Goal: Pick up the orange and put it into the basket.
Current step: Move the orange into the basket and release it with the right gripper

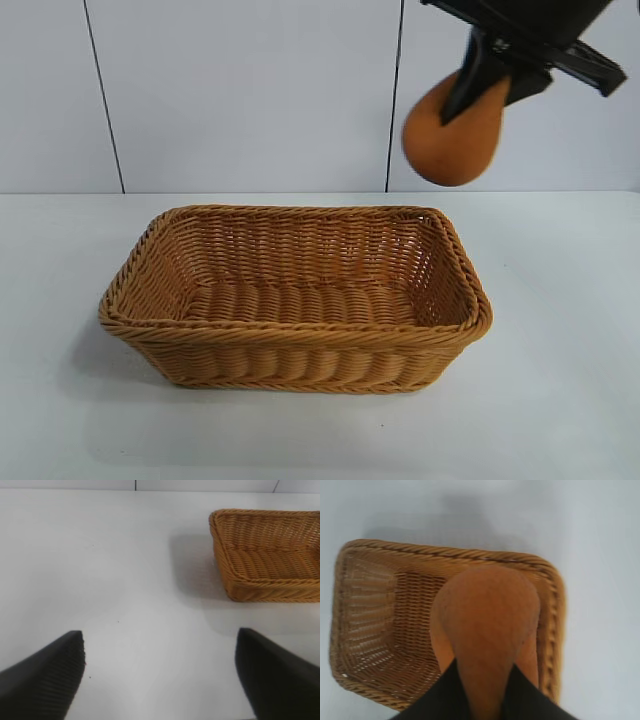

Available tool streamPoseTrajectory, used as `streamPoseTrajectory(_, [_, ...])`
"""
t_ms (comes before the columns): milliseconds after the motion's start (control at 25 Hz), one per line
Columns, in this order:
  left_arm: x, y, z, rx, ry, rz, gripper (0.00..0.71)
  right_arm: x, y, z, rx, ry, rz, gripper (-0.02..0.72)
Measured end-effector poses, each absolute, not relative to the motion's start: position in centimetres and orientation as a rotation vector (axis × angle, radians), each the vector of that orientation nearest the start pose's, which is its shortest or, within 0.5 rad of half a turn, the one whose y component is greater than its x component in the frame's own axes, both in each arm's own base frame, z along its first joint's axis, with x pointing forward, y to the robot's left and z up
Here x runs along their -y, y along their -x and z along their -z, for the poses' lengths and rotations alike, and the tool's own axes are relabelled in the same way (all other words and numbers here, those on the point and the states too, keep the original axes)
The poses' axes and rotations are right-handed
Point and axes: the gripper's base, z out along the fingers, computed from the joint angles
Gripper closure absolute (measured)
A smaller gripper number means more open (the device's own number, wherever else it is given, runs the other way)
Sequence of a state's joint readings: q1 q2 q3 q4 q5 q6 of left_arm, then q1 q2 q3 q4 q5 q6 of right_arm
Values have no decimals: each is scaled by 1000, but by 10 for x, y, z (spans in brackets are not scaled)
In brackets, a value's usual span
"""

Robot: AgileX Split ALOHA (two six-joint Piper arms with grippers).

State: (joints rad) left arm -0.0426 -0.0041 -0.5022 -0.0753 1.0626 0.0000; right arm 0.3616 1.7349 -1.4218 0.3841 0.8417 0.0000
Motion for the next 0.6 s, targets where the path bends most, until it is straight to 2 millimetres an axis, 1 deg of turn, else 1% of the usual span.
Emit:
streamPoseTrajectory(120, [6,6,-278,-2039,-41,120,125,-195,-338,-277,-2609,311,-635,663])
streamPoseTrajectory(200, [6,6,-278,-2039,-41,120,126,-216,-335,-263,-2617,360,-643,663])
streamPoseTrajectory(320, [6,6,-278,-2039,-41,120,126,-236,-334,-237,-2653,403,-636,663])
streamPoseTrajectory(440, [6,6,-278,-2039,-41,120,126,-249,-338,-212,-2676,411,-622,663])
streamPoseTrajectory(600, [6,6,-278,-2039,-41,120,126,-252,-345,-184,-2716,396,-596,663])
